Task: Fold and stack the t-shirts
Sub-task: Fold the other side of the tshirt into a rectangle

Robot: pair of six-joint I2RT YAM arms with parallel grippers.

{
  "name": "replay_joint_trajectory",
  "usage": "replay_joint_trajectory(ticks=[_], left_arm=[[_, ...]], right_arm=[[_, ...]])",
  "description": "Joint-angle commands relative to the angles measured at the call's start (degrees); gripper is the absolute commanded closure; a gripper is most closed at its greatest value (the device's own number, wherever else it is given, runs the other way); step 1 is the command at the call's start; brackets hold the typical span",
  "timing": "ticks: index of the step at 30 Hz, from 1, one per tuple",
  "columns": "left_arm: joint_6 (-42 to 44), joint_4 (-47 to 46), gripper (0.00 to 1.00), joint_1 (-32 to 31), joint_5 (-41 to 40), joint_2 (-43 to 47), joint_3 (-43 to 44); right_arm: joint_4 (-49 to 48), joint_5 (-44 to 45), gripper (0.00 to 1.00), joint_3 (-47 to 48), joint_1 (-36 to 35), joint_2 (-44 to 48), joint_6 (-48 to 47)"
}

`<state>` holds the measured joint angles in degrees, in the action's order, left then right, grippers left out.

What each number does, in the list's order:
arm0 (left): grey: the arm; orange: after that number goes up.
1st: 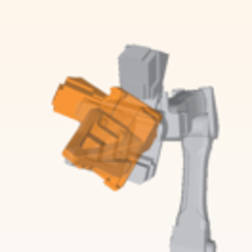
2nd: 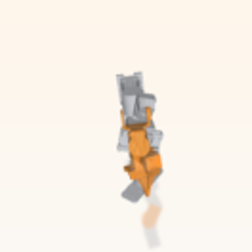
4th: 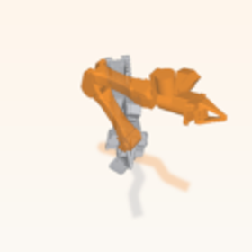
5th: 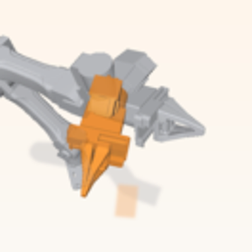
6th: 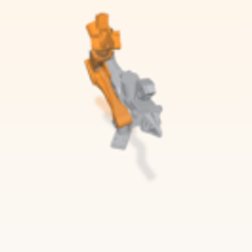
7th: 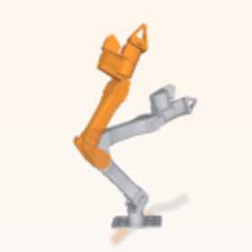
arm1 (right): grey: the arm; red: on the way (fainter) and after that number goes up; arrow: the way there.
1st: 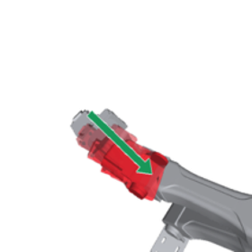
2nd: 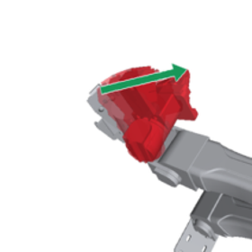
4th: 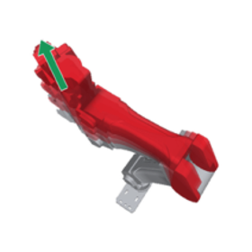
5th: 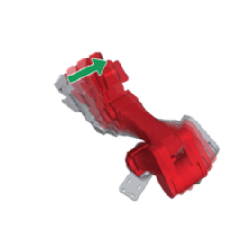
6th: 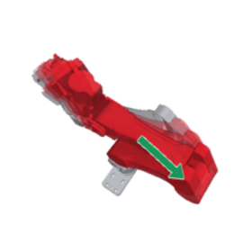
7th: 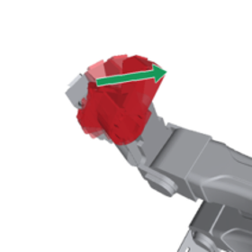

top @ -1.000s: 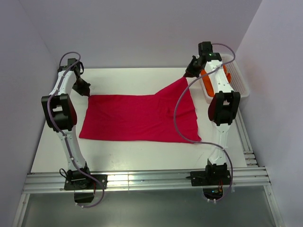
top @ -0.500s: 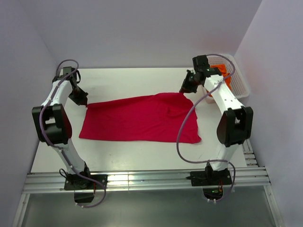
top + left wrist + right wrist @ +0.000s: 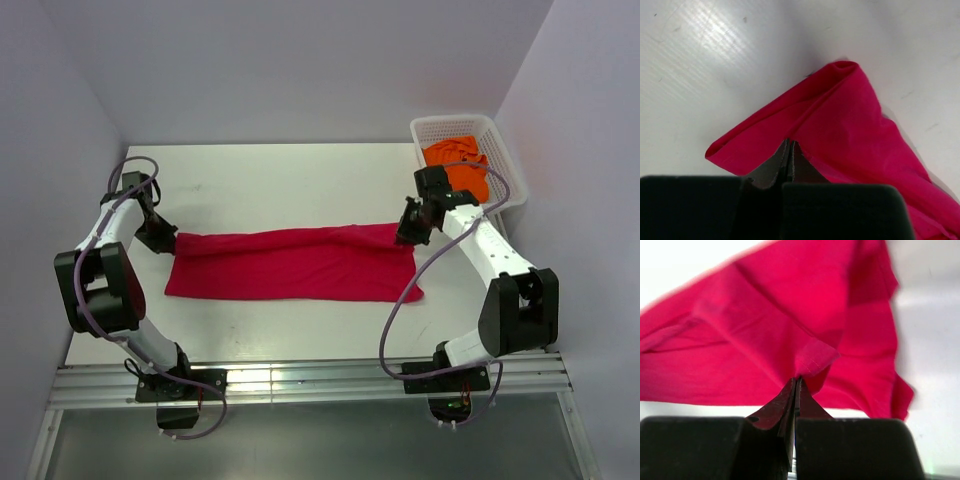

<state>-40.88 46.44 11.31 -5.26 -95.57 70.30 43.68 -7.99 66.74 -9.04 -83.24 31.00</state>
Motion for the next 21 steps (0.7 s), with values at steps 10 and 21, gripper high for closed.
replay_joint_trajectory(ticks=[10, 21], left_arm=[[-0.1, -0.7, 0.30, 3.7, -4.8, -2.3, -2.6], [-2.1, -0.2, 0.44, 4.1, -5.3, -1.2, 2.4]], right_arm=[[3.9, 9.9, 0.09, -3.3, 0.1, -3.9, -0.5], [7.9, 1.9, 0.12, 22.0, 0.0, -16.4, -0.6]])
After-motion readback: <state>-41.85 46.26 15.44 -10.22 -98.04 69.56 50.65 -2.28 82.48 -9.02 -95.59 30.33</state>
